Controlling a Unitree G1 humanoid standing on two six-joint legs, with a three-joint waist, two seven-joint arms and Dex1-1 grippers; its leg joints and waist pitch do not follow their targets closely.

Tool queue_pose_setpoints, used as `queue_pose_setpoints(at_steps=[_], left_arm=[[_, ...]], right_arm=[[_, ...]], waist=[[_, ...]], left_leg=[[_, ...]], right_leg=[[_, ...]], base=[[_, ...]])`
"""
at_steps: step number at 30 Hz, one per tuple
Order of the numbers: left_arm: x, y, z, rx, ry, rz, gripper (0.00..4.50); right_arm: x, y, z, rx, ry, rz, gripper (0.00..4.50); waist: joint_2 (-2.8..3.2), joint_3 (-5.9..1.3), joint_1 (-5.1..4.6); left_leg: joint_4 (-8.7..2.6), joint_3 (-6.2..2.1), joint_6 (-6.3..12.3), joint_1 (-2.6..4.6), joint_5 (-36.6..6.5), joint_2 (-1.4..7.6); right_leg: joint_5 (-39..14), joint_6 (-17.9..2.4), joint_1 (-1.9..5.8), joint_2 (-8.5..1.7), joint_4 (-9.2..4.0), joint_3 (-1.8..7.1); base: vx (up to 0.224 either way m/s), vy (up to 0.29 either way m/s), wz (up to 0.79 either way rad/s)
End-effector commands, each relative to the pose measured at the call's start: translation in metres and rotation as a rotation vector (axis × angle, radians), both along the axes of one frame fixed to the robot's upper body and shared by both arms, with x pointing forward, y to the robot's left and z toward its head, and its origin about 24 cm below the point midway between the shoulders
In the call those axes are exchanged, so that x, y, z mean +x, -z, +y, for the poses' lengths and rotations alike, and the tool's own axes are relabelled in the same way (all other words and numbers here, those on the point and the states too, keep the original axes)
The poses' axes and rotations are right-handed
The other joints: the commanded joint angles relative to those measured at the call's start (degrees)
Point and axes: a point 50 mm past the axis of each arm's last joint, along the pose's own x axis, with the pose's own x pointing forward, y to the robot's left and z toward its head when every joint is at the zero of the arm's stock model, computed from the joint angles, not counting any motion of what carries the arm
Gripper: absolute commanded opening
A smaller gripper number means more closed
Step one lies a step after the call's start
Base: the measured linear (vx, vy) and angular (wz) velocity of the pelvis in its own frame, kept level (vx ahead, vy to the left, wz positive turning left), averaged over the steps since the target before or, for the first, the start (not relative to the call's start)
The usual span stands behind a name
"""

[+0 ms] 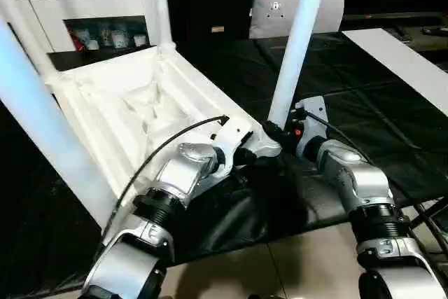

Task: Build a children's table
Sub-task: Rotate leg to tighten

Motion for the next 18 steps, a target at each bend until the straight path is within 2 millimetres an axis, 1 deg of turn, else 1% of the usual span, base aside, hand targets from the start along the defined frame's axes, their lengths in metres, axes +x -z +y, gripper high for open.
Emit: queue_pose_setpoints(at_steps=[1, 2, 3, 4, 5, 6, 7, 8, 9, 10, 11, 12, 14, 15, 16, 17, 18], left_arm=[[-0.006, -0.018, -0.025, -0.074, 0.116, -0.063, 0.00], [-0.004, -0.017, -0.020, -0.053, 0.125, -0.089, 0.00], [-0.004, -0.017, -0.019, -0.045, 0.126, -0.097, 0.00], [-0.003, -0.016, -0.014, -0.034, 0.135, -0.117, 0.00], [-0.001, -0.015, -0.009, -0.021, 0.154, -0.132, 0.00], [-0.001, -0.015, -0.008, -0.018, 0.160, -0.134, 0.00], [-0.001, -0.014, -0.005, -0.011, 0.173, -0.136, 0.00], [-0.001, -0.013, -0.001, 0.003, 0.198, -0.134, 0.00], [-0.002, -0.012, 0.003, 0.017, 0.228, -0.132, 0.00], [-0.003, -0.011, 0.007, 0.031, 0.257, -0.126, 0.00], [-0.004, -0.011, 0.012, 0.044, 0.283, -0.120, 0.00], [-0.004, -0.010, 0.015, 0.051, 0.305, -0.117, 0.00], [-0.007, -0.010, 0.021, 0.068, 0.367, -0.108, 0.00], [-0.008, -0.009, 0.024, 0.076, 0.401, -0.108, 0.00], [-0.008, -0.009, 0.024, 0.076, 0.401, -0.108, 0.00], [-0.010, -0.009, 0.026, 0.082, 0.449, -0.105, 0.00], [-0.015, -0.009, 0.031, 0.092, 0.546, -0.098, 0.00]], right_arm=[[-0.011, 0.016, 0.021, 0.034, -0.134, 0.070, 3.06], [-0.013, 0.013, 0.015, 0.033, -0.165, 0.049, 3.06], [-0.014, 0.012, 0.013, 0.032, -0.172, 0.043, 3.11], [-0.016, 0.011, 0.006, 0.031, -0.198, 0.040, 3.17], [-0.018, 0.009, -0.004, 0.024, -0.231, 0.032, 3.41], [-0.019, 0.008, -0.006, 0.021, -0.239, 0.029, 3.41], [-0.020, 0.007, -0.012, 0.015, -0.256, 0.022, 3.52], [-0.021, 0.004, -0.020, 0.005, -0.272, 0.013, 3.52], [-0.022, 0.001, -0.028, -0.003, -0.289, 0.002, 3.60], [-0.024, -0.002, -0.035, -0.012, -0.310, -0.007, 3.73], [-0.025, -0.006, -0.044, -0.023, -0.333, -0.016, 3.92], [-0.027, -0.008, -0.049, -0.033, -0.350, -0.022, 3.95], [-0.032, -0.014, -0.060, -0.060, -0.414, -0.036, 4.12], [-0.034, -0.017, -0.064, -0.075, -0.443, -0.042, 4.26], [-0.034, -0.017, -0.064, -0.075, -0.443, -0.042, 4.26], [-0.037, -0.020, -0.068, -0.095, -0.480, -0.048, 4.40], [-0.041, -0.023, -0.072, -0.134, -0.551, -0.052, 4.40]], waist=[[-0.56, -4.54, 0.91], [-0.56, -4.52, 0.95], [-0.57, -4.58, 1.27], [-0.60, -4.58, 1.34], [-0.72, -4.56, 1.73], [-0.90, -4.58, 2.14], [-0.93, -4.56, 2.36], [-0.81, -4.42, 2.65], [-0.82, -4.41, 3.00], [-0.91, -4.31, 2.98], [-0.79, -4.21, 3.25], [-0.69, -4.26, 3.53], [-0.75, -4.16, 3.79], [-0.60, -4.19, 3.95], [-0.64, -4.16, 3.99], [-0.69, -4.15, 3.98], [-0.57, -4.24, 4.10]], left_leg=[[-3.55, -0.83, 4.76, -0.31, -2.74, 2.18], [-3.54, -0.82, 5.15, -0.41, -2.07, 2.27], [-3.42, -0.74, 5.81, -0.31, -1.49, 2.26], [-3.41, -0.68, 6.01, -0.32, -1.18, 2.29], [-3.37, -0.58, 6.54, -0.38, -0.80, 2.15], [-3.27, -0.46, 6.83, -0.54, -0.59, 1.97], [-3.24, -0.32, 6.93, -0.56, -0.57, 1.91], [-3.29, -0.23, 6.70, -0.56, -1.00, 1.87], [-3.29, -0.17, 6.42, -0.42, -2.06, 1.73], [-3.34, -0.05, 6.40, -0.34, -2.60, 1.76], [-3.39, -0.01, 6.13, -0.19, -3.52, 1.74], [-3.38, -0.04, 5.68, -0.18, -4.05, 1.77], [-3.47, -0.04, 5.11, -0.03, -5.27, 1.76], [-3.49, -0.13, 4.91, -0.03, -5.39, 1.90], [-3.49, -0.17, 4.88, -0.08, -5.55, 1.87], [-3.49, -0.20, 4.69, -0.16, -5.62, 1.85], [-3.42, -0.26, 4.68, -0.09, -6.11, 1.75]], right_leg=[[-17.07, -3.20, 3.52, -4.82, -3.13, 4.15], [-15.90, -3.69, 3.53, -4.82, -2.90, 4.26], [-14.19, -4.32, 3.48, -4.80, -2.69, 4.39], [-13.44, -4.80, 3.52, -4.84, -2.47, 4.52], [-12.88, -5.04, 3.61, -4.76, -2.41, 4.58], [-12.56, -5.16, 3.70, -4.79, -2.15, 4.74], [-12.75, -5.18, 3.66, -4.76, -2.16, 4.79], [-14.06, -4.89, 3.55, -4.83, -2.32, 4.82], [-16.10, -4.07, 3.48, -4.78, -2.64, 4.70], [-17.10, -3.69, 3.43, -4.63, -2.82, 4.73], [-18.94, -3.00, 3.32, -4.55, -3.13, 4.64], [-20.18, -2.40, 3.28, -4.51, -3.25, 4.57], [-21.95, -1.47, 3.21, -4.45, -3.58, 4.40], [-21.87, -1.22, 3.16, -4.43, -3.50, 4.42], [-21.90, -1.11, 3.16, -4.39, -3.58, 4.36], [-21.94, -1.05, 3.16, -4.39, -3.54, 4.30], [-22.24, -0.93, 3.15, -4.36, -3.56, 4.15]], base=[[0.000, 0.000, 0.00], [0.000, 0.000, 0.00], [0.000, 0.000, 0.00], [0.000, 0.000, 0.00], [0.000, 0.000, 0.00], [0.000, 0.000, 0.00], [0.000, 0.000, 0.00], [0.000, 0.000, 0.00], [0.000, 0.000, 0.00], [0.000, 0.000, 0.00], [0.000, 0.000, 0.00], [0.000, 0.000, 0.00], [0.000, 0.000, 0.00], [0.000, 0.000, 0.00], [0.000, 0.000, 0.00], [0.000, 0.000, 0.00], [0.000, 0.000, 0.00]])
